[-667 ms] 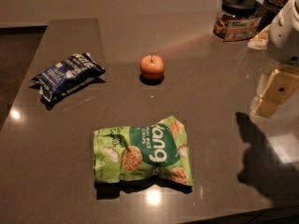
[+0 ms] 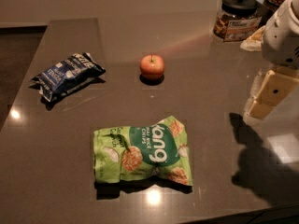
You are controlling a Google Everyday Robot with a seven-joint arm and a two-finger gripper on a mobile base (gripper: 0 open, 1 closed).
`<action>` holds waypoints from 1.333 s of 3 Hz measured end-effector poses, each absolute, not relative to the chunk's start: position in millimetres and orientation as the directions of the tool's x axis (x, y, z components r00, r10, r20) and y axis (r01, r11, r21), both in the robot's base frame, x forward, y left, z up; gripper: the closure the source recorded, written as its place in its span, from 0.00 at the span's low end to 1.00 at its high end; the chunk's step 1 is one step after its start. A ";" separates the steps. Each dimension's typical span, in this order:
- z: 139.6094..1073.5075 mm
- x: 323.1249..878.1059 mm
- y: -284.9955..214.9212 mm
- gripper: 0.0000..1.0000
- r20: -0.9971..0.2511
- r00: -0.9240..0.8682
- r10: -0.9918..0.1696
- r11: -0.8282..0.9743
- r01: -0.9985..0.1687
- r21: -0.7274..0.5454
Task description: Move green rice chip bag near blue chip bag
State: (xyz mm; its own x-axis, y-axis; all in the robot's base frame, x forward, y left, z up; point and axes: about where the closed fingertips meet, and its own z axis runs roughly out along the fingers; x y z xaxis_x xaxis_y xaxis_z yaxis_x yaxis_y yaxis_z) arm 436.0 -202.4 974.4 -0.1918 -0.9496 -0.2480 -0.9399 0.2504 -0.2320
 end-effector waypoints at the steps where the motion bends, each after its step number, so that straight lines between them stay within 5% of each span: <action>1: 960.7 433.3 -184.4 0.00 -0.311 -0.167 -0.935 0.231 -0.956 -0.180; 4: 882.9 370.6 -66.0 0.00 -0.437 -0.031 -0.899 0.053 -0.998 -0.038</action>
Offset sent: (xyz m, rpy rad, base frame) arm -0.0259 0.0803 -0.0636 0.2953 0.1509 0.1353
